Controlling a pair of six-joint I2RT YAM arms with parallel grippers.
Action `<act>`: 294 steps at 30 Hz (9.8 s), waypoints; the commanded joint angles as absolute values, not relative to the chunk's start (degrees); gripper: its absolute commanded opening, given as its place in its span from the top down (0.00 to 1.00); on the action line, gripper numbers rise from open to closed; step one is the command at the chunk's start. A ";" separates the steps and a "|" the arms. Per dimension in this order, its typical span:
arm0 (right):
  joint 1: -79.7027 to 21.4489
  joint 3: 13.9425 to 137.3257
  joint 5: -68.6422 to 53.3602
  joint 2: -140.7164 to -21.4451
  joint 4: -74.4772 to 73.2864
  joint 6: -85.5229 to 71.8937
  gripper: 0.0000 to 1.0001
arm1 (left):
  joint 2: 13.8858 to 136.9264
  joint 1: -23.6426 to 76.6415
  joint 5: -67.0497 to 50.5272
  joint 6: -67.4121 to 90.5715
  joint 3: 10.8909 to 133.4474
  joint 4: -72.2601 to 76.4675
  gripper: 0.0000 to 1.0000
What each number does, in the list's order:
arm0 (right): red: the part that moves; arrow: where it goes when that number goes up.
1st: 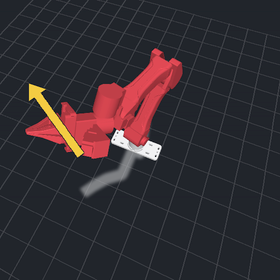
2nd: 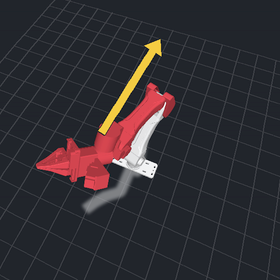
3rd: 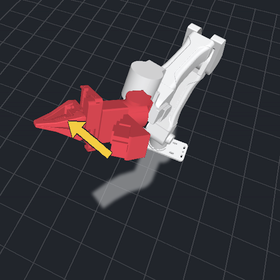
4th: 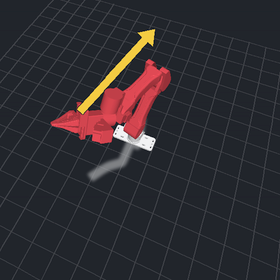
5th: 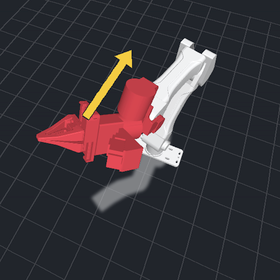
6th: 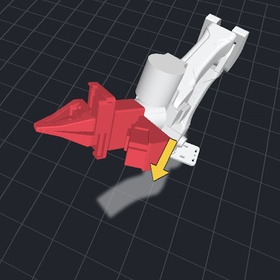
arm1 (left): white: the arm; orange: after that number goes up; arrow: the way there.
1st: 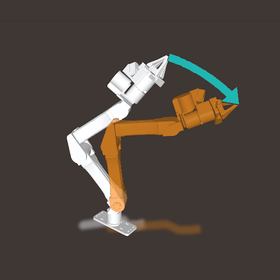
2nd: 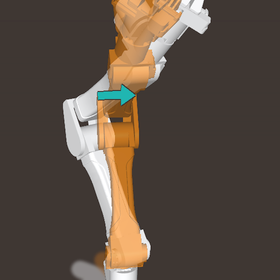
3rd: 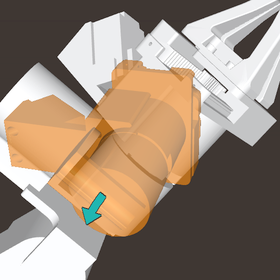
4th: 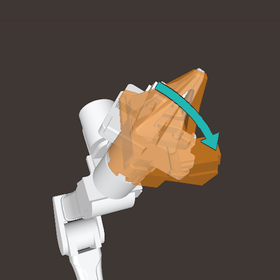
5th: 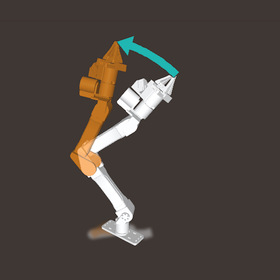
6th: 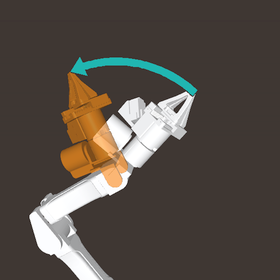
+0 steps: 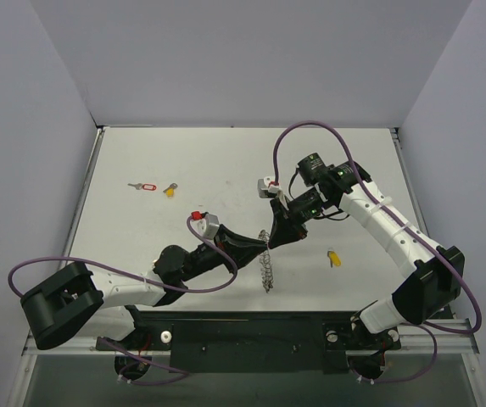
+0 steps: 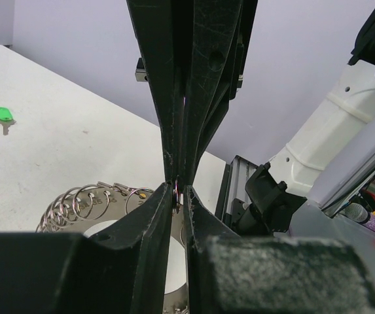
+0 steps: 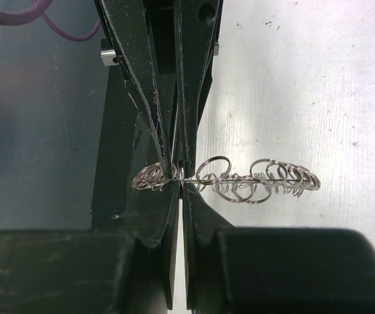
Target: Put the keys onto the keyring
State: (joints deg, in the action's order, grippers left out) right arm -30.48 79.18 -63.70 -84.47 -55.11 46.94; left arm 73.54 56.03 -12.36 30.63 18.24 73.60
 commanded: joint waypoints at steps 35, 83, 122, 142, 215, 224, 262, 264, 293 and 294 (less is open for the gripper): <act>-17.95 78.05 -58.27 -75.95 -57.58 50.81 0.39 | 65.75 54.32 -14.76 25.05 18.10 70.14 1.00; 3.25 60.64 -28.89 -86.21 -42.70 31.39 0.44 | 47.47 50.10 -34.02 6.77 24.70 37.00 1.00; 4.31 60.38 -30.94 -103.09 -39.11 17.40 0.75 | 47.11 50.19 -32.08 9.58 19.95 43.42 1.00; 4.04 61.35 -32.52 -104.24 -40.61 18.63 0.84 | 47.73 50.36 -32.26 10.02 20.04 43.51 1.00; -7.63 79.15 -49.04 -77.70 -71.85 65.00 1.00 | 54.92 50.01 -31.29 11.16 25.04 54.39 1.00; -17.30 86.83 -51.95 -72.42 -89.91 88.86 1.00 | 57.04 51.23 -31.73 6.24 30.41 51.32 1.00; -34.98 92.20 -53.35 -79.54 -73.39 45.89 1.00 | 67.67 49.31 -26.10 33.74 21.79 82.26 1.00; -34.89 92.37 -52.04 -79.45 -70.07 42.64 1.00 | 68.20 49.13 -26.37 36.02 22.50 82.88 1.00; -35.86 89.73 -51.85 -81.83 -59.50 26.54 1.00 | 71.19 48.69 -27.51 37.44 25.58 82.00 1.00; -35.86 89.82 -52.03 -82.00 -59.59 26.46 1.00 | 71.37 48.78 -27.51 37.44 25.58 82.09 1.00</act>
